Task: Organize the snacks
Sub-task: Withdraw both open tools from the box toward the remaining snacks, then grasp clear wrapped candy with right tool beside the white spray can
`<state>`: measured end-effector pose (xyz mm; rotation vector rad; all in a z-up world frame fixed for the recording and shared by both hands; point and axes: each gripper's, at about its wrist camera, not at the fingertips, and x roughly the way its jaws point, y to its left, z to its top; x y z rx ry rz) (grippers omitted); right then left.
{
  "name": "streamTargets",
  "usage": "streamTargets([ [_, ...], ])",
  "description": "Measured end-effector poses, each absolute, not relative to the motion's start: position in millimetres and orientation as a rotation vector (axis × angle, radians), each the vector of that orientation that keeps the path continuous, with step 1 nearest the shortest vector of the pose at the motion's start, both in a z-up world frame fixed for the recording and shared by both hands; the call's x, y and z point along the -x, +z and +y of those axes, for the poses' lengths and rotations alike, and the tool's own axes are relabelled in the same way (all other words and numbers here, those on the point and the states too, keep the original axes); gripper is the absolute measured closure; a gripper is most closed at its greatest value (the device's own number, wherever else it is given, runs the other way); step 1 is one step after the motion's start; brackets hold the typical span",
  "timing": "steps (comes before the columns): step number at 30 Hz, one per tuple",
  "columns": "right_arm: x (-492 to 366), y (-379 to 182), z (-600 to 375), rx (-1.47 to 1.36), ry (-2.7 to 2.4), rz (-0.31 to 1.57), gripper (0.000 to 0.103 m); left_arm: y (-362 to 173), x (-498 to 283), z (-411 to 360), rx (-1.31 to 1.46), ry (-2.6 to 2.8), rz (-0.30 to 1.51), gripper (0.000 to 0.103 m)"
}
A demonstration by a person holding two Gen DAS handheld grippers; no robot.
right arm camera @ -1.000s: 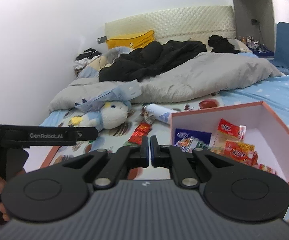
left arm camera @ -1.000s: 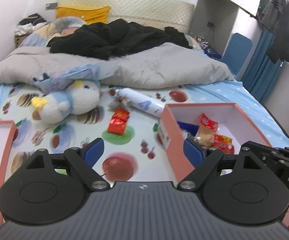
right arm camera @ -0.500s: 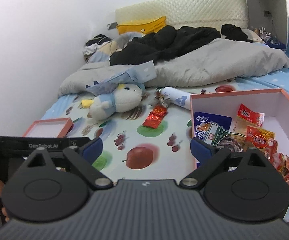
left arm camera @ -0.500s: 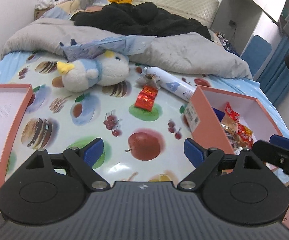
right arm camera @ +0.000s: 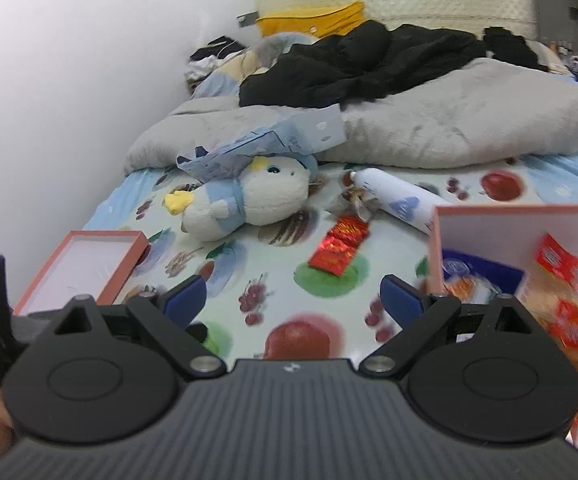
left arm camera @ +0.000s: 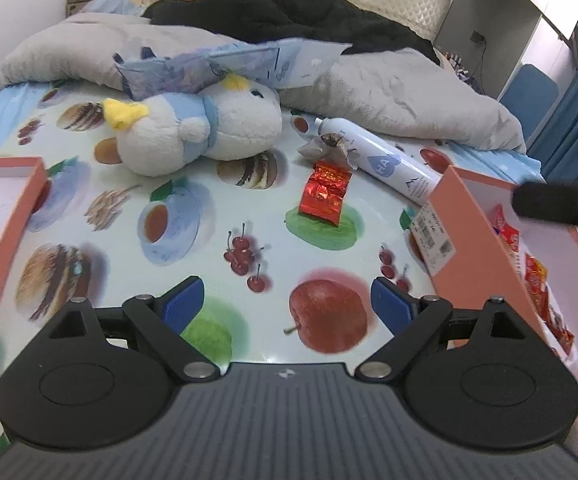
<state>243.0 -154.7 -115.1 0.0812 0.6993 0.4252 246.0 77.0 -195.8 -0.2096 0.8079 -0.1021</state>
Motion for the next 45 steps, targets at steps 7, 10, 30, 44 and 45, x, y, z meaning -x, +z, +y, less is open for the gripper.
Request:
streamTargets([
  [7,-327.2,-135.8,-142.0,-0.117,0.439,0.794,0.009,-230.3,-309.7,67.4,0.182,-0.182,0.815,0.010],
  [10,-367.9,-148.8,-138.8,-0.141,0.438,0.845,0.012,-244.6,-341.9,60.6,0.174,-0.222,0.816,0.011],
  [30,-539.4,-239.2,-155.6,-0.438,0.288,1.118,0.030,-294.1,-478.9,12.6,0.082,-0.370,0.785,0.018],
  [44,-549.2,-254.3,-144.8,-0.435,0.317,1.145,0.054,-305.3,-496.3,1.1,0.025,-0.352,0.782,0.045],
  [45,-548.0,-253.9,-144.9,-0.431,0.316,1.146,0.055,-304.5,-495.9,0.9,0.028,-0.353,0.785,0.045],
])
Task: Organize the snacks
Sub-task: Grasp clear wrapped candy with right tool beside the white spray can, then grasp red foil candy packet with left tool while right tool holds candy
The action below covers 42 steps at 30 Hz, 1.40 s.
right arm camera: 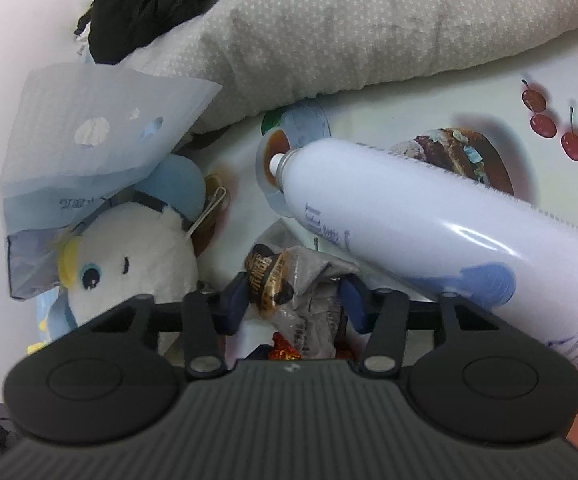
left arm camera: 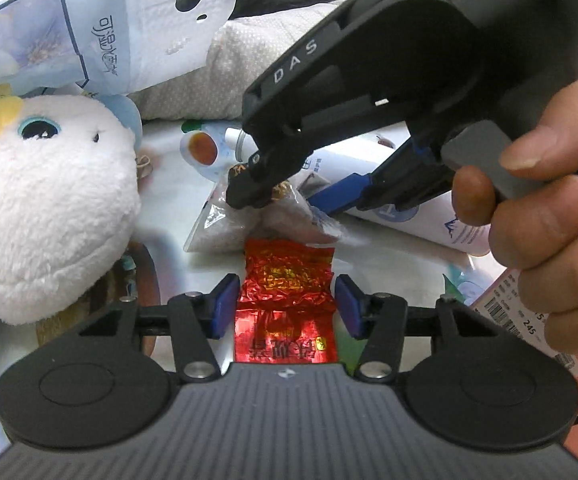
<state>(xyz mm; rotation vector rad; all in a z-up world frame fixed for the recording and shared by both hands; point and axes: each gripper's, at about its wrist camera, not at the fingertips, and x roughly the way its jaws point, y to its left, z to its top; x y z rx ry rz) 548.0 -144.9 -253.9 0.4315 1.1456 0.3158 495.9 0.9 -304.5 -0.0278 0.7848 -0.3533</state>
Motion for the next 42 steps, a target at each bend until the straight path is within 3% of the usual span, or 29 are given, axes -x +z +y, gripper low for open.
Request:
streamTargets([
  [21,-470.5,-199.5,-160.0,-0.377,0.315,1.076,0.059,-236.9,-422.1,18.6,0.053,-0.297,0.776,0.045],
  [42,-306.3,-120.2,-195.3,-0.299,0.314,0.913,0.059,-154.1,-291.6,34.6,0.144,-0.193,0.695,0.045],
])
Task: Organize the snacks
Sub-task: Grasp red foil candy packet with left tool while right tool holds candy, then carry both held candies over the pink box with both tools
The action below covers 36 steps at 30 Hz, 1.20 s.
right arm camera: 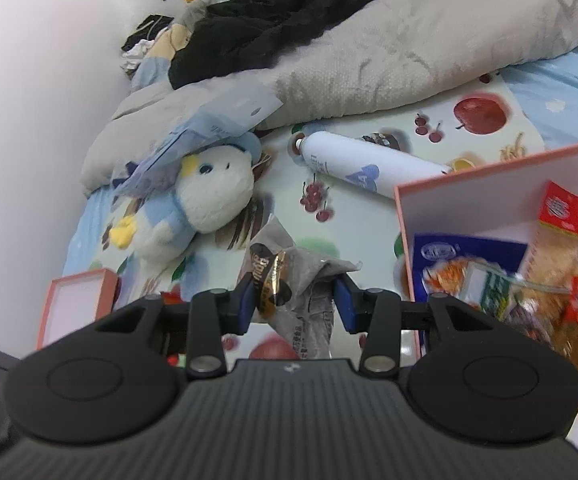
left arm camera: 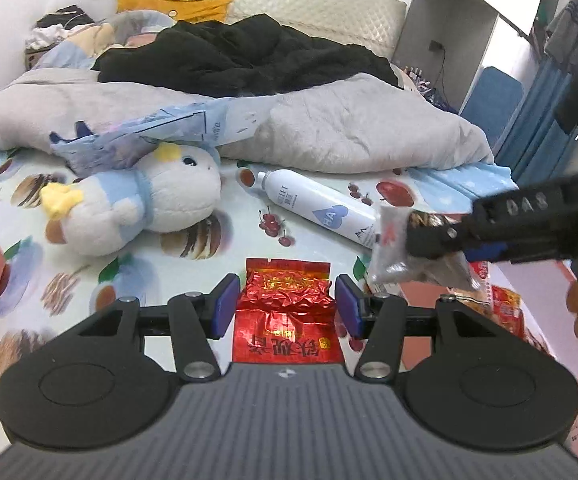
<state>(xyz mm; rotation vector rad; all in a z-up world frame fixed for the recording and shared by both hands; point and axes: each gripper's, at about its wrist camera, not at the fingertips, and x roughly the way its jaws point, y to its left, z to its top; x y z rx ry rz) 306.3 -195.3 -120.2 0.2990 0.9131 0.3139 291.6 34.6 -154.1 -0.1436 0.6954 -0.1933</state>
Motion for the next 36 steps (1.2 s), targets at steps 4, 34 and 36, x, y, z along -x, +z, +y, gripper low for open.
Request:
streamTargets([
  [4,-270.3,-117.5,-197.7,-0.282,0.310,0.888,0.059,-144.1,-261.6,34.9,0.178,-0.191,0.698,0.045],
  [34,-185.4,-36.0,-264.8,-0.165,0.184,0.620,0.058,-26.7,-223.3,-55.7,0.143,-0.352,0.578,0.044],
  [36,-185.7,-29.8,-275.9,-0.165,0.164,0.597,0.058,-17.3,-226.9,-70.2,0.130,-0.383,0.571,0.044],
])
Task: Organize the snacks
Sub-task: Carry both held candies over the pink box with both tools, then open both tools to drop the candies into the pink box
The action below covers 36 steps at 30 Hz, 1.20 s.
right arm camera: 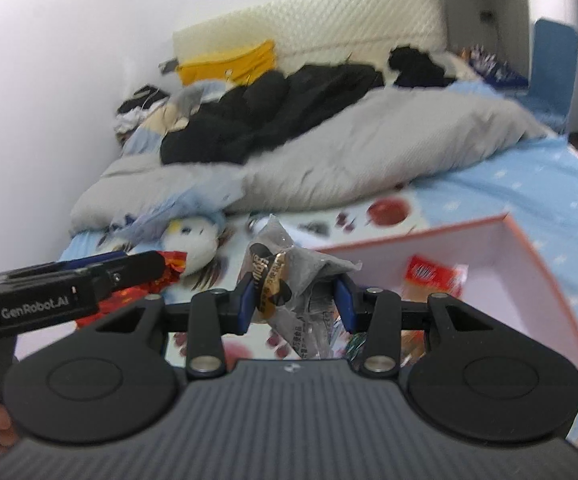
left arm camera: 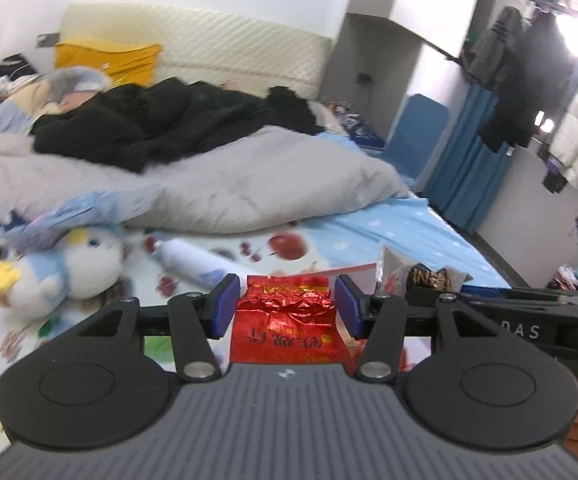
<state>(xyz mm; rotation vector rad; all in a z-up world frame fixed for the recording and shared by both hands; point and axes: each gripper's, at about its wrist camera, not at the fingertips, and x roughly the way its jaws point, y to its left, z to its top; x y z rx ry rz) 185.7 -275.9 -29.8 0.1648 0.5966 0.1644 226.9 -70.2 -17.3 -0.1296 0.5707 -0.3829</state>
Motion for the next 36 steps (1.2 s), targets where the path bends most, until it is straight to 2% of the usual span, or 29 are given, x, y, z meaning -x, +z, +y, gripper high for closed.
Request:
streamTargets([
  [5,-187.1,-21.5,-302.6,-0.158,0.118,0.552,0.058,-2.7,-238.0,-109.0,0.101,-0.442,0.553,0.044],
  [10,-192.0,-26.9,-329.6,-0.158,0.076,0.548,0.058,-10.3,-256.3,-145.9,0.085,-0.483,0.587,0.044],
  [22,-221.0,-92.6,-377.3,-0.204,-0.013,0.694,0.058,-82.5,-303.0,-210.9,0.018,-0.512,0.782,0.044],
  [36,-246.8,-161.7,-395.6,-0.225,-0.040,0.869,0.057,-158.9,-341.8,-242.9,-0.050,-0.496,0.970,0.044],
])
